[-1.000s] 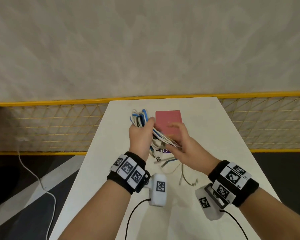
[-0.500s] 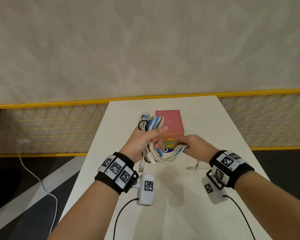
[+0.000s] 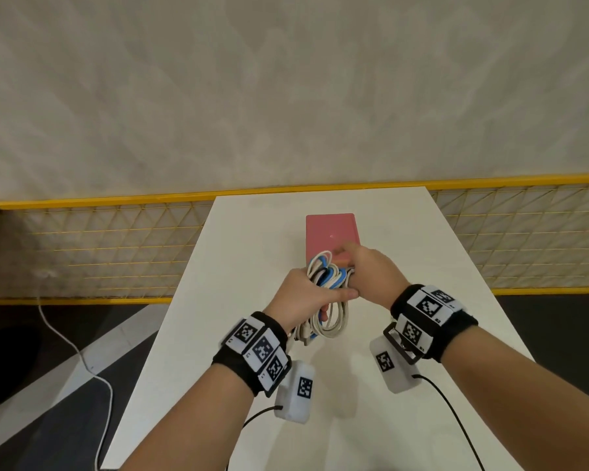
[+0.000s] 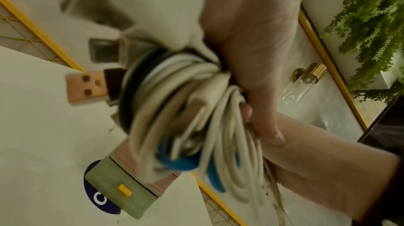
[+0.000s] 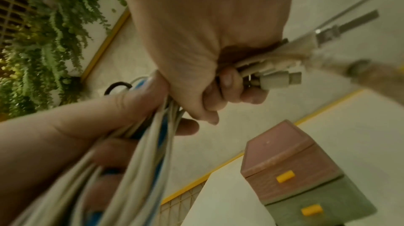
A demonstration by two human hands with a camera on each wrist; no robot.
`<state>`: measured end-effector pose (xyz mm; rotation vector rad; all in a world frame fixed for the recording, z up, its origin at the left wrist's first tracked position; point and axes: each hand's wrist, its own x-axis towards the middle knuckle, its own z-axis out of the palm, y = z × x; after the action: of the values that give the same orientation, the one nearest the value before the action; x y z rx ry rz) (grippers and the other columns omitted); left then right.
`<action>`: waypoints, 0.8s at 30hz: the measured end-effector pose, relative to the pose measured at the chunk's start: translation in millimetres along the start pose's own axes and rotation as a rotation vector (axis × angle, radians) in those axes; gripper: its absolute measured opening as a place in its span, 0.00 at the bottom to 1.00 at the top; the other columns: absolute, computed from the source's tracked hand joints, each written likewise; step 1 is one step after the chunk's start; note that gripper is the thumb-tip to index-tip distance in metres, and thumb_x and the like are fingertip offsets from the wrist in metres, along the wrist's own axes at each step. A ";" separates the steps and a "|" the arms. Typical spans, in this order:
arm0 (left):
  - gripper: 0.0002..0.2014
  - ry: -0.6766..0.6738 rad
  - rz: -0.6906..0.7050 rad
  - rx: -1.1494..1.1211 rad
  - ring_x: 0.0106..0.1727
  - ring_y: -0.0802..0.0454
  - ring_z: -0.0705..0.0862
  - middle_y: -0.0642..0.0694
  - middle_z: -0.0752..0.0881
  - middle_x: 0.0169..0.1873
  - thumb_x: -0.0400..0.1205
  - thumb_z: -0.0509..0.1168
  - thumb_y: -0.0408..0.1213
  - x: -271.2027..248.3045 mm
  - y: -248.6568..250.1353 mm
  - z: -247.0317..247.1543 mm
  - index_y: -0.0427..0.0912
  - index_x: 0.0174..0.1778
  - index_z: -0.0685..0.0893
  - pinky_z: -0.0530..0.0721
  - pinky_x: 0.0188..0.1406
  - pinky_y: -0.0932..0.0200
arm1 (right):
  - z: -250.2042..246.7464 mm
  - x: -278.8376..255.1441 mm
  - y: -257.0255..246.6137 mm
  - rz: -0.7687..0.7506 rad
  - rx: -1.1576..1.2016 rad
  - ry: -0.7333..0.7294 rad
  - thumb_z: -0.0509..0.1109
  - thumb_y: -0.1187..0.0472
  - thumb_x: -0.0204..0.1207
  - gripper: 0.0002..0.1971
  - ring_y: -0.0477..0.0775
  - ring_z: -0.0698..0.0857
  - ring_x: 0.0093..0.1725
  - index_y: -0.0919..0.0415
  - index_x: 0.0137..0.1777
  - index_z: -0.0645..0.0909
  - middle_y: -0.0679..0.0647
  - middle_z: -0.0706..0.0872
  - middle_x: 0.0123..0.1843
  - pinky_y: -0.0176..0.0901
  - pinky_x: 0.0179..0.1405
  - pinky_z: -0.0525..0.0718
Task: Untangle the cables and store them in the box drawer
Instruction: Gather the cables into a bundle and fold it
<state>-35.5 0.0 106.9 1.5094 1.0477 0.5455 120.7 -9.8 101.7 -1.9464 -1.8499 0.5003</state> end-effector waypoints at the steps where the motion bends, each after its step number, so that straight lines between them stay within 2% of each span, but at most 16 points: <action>1: 0.11 0.008 0.005 0.002 0.22 0.53 0.79 0.54 0.83 0.21 0.70 0.81 0.37 0.6 0.1 0.0 0.40 0.42 0.88 0.80 0.25 0.64 | 0.6 -1.3 -0.1 0.014 0.089 -0.004 0.70 0.70 0.68 0.28 0.58 0.87 0.53 0.55 0.69 0.73 0.55 0.88 0.58 0.52 0.50 0.86; 2: 0.10 0.017 0.021 0.007 0.25 0.54 0.81 0.51 0.86 0.25 0.70 0.80 0.36 1.3 -0.2 -0.2 0.39 0.44 0.89 0.82 0.28 0.63 | 1.0 -2.7 -0.5 0.025 0.174 -0.009 0.70 0.71 0.69 0.28 0.56 0.87 0.53 0.55 0.70 0.73 0.54 0.87 0.58 0.51 0.50 0.86; 4: 0.08 0.043 0.057 0.022 0.31 0.56 0.83 0.48 0.88 0.32 0.71 0.77 0.33 4.1 -3.2 -0.2 0.39 0.43 0.88 0.84 0.35 0.62 | 0.9 -5.0 -3.3 0.021 0.292 -0.027 0.68 0.72 0.72 0.27 0.53 0.86 0.46 0.56 0.71 0.70 0.54 0.86 0.50 0.45 0.43 0.84; 6: 0.05 0.090 0.084 0.023 0.27 0.61 0.80 0.53 0.84 0.26 0.72 0.73 0.29 4.4 -3.5 0.4 0.41 0.36 0.84 0.78 0.31 0.67 | -3.4 -8.8 -7.6 -0.013 0.385 -0.062 0.67 0.71 0.74 0.28 0.52 0.82 0.38 0.56 0.73 0.68 0.57 0.84 0.41 0.43 0.41 0.81; 8: 0.07 0.126 0.100 -0.036 0.24 0.64 0.79 0.58 0.82 0.23 0.74 0.72 0.27 5.1 -3.0 -1.5 0.43 0.36 0.83 0.76 0.27 0.72 | -12.8 -12.4 -5.8 -0.051 0.502 -0.106 0.68 0.69 0.76 0.26 0.53 0.84 0.41 0.55 0.73 0.67 0.57 0.84 0.44 0.43 0.45 0.83; 11: 0.05 0.102 0.097 -0.072 0.28 0.62 0.85 0.51 0.88 0.27 0.77 0.74 0.35 4.0 -1.1 -12.6 0.40 0.38 0.87 0.81 0.32 0.70 | -25.2 -18.3 8.3 -0.101 0.393 -0.141 0.70 0.61 0.77 0.16 0.52 0.85 0.50 0.56 0.65 0.76 0.55 0.86 0.54 0.47 0.53 0.84; 13: 0.11 0.093 0.102 -0.060 0.30 0.59 0.86 0.44 0.90 0.31 0.78 0.74 0.42 4.7 -0.8 -18.6 0.37 0.39 0.87 0.83 0.35 0.68 | -24.2 -23.9 17.5 -0.099 0.318 -0.153 0.67 0.59 0.80 0.13 0.53 0.84 0.50 0.57 0.64 0.78 0.57 0.86 0.54 0.49 0.55 0.83; 14: 0.13 0.103 0.112 -0.061 0.29 0.58 0.86 0.42 0.90 0.30 0.78 0.74 0.43 5.4 -0.5 -19.1 0.35 0.41 0.87 0.84 0.35 0.67 | -21.2 -26.0 18.6 -0.083 0.308 -0.146 0.64 0.57 0.82 0.13 0.57 0.84 0.50 0.59 0.63 0.77 0.60 0.86 0.53 0.54 0.56 0.83; 16: 0.15 0.143 0.135 -0.086 0.28 0.57 0.85 0.43 0.88 0.29 0.77 0.75 0.43 7.8 -0.7 -15.9 0.33 0.44 0.85 0.83 0.33 0.67 | -13.2 -27.8 14.1 -0.046 0.338 -0.097 0.59 0.55 0.84 0.13 0.65 0.84 0.49 0.64 0.61 0.74 0.67 0.84 0.51 0.65 0.54 0.83; 17: 0.15 0.180 0.142 -0.114 0.29 0.58 0.85 0.44 0.87 0.29 0.76 0.76 0.43 9.4 -1.0 -13.4 0.34 0.46 0.85 0.82 0.31 0.68 | -9.9 -28.2 8.2 -0.032 0.377 -0.071 0.57 0.56 0.85 0.13 0.66 0.85 0.48 0.65 0.59 0.73 0.69 0.84 0.50 0.65 0.51 0.84; 19: 0.18 0.246 0.163 -0.178 0.34 0.60 0.87 0.46 0.88 0.35 0.73 0.78 0.43 11.0 -0.8 -8.5 0.37 0.51 0.84 0.82 0.33 0.70 | -3.7 -27.8 -7.1 -0.054 0.452 -0.008 0.55 0.60 0.85 0.07 0.65 0.85 0.43 0.61 0.54 0.72 0.64 0.83 0.44 0.59 0.45 0.86; 21: 0.22 0.261 0.163 -0.239 0.43 0.58 0.89 0.47 0.90 0.44 0.72 0.79 0.44 12.0 -0.1 -2.5 0.40 0.58 0.83 0.84 0.39 0.69 | 1.4 -27.7 -22.3 -0.088 0.461 0.043 0.54 0.65 0.85 0.08 0.54 0.80 0.37 0.54 0.45 0.69 0.53 0.78 0.38 0.46 0.38 0.81; 22: 0.24 0.260 0.153 -0.271 0.46 0.58 0.90 0.48 0.90 0.47 0.71 0.79 0.44 12.7 0.9 1.2 0.42 0.60 0.82 0.86 0.43 0.68 | 5.8 -25.6 -25.8 -0.100 0.455 0.072 0.54 0.68 0.84 0.10 0.49 0.77 0.36 0.54 0.44 0.68 0.50 0.76 0.38 0.40 0.38 0.77; 24: 0.27 0.273 0.117 -0.344 0.51 0.56 0.90 0.47 0.90 0.51 0.70 0.80 0.43 13.7 3.8 7.7 0.44 0.63 0.79 0.87 0.50 0.62 | 10.6 -21.7 -30.2 -0.129 0.466 0.099 0.54 0.72 0.80 0.07 0.46 0.76 0.39 0.61 0.47 0.70 0.51 0.77 0.41 0.38 0.40 0.78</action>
<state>-21.3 7.7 105.8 1.2171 1.0131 0.9840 88.2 -29.9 108.0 -1.5065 -1.6071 0.7065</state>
